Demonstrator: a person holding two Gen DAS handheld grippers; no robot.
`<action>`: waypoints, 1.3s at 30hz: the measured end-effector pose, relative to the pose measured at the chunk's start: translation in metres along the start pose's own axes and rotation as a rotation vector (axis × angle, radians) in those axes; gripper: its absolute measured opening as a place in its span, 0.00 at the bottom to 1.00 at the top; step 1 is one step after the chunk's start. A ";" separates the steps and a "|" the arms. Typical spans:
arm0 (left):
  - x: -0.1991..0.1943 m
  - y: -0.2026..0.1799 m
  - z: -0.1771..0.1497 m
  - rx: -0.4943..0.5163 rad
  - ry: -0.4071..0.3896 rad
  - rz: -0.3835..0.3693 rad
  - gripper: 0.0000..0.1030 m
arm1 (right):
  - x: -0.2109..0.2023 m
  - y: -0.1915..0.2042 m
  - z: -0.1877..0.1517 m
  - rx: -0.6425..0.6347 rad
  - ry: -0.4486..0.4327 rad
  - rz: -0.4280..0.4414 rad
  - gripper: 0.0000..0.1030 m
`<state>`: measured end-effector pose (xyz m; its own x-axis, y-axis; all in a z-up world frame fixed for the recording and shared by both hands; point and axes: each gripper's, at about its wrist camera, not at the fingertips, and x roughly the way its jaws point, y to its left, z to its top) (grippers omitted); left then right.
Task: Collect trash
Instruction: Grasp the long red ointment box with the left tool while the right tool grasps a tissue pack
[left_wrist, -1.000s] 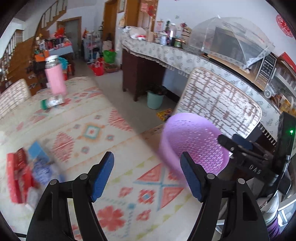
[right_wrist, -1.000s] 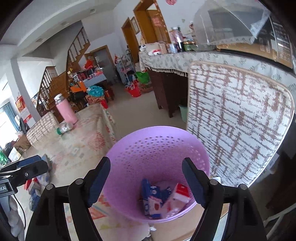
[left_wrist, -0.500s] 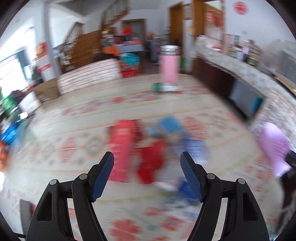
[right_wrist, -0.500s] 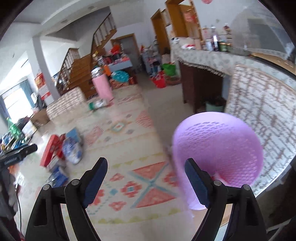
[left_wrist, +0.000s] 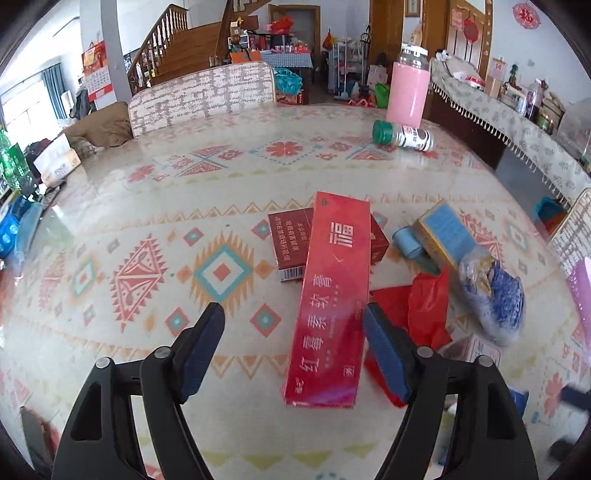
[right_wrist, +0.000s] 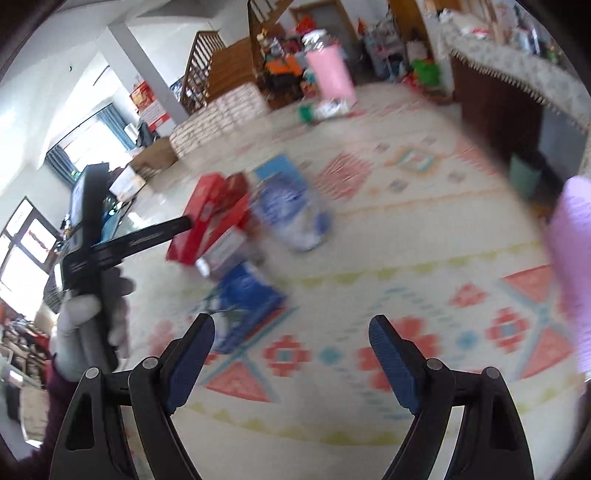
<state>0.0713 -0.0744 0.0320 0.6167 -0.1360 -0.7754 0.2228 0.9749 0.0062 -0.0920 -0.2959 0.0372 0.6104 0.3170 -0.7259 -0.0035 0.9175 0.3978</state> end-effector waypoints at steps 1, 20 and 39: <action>0.001 0.000 0.000 -0.001 0.005 -0.004 0.74 | 0.007 0.006 -0.001 0.003 0.013 0.001 0.86; 0.020 0.014 -0.005 -0.055 0.102 -0.191 0.38 | 0.075 0.076 0.003 -0.031 0.038 -0.300 0.92; -0.024 0.010 -0.013 -0.066 -0.020 -0.227 0.38 | -0.003 0.036 -0.019 0.015 -0.051 -0.379 0.52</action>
<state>0.0488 -0.0587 0.0426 0.5715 -0.3563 -0.7393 0.3086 0.9280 -0.2087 -0.1088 -0.2589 0.0433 0.6047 -0.0573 -0.7944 0.2421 0.9634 0.1148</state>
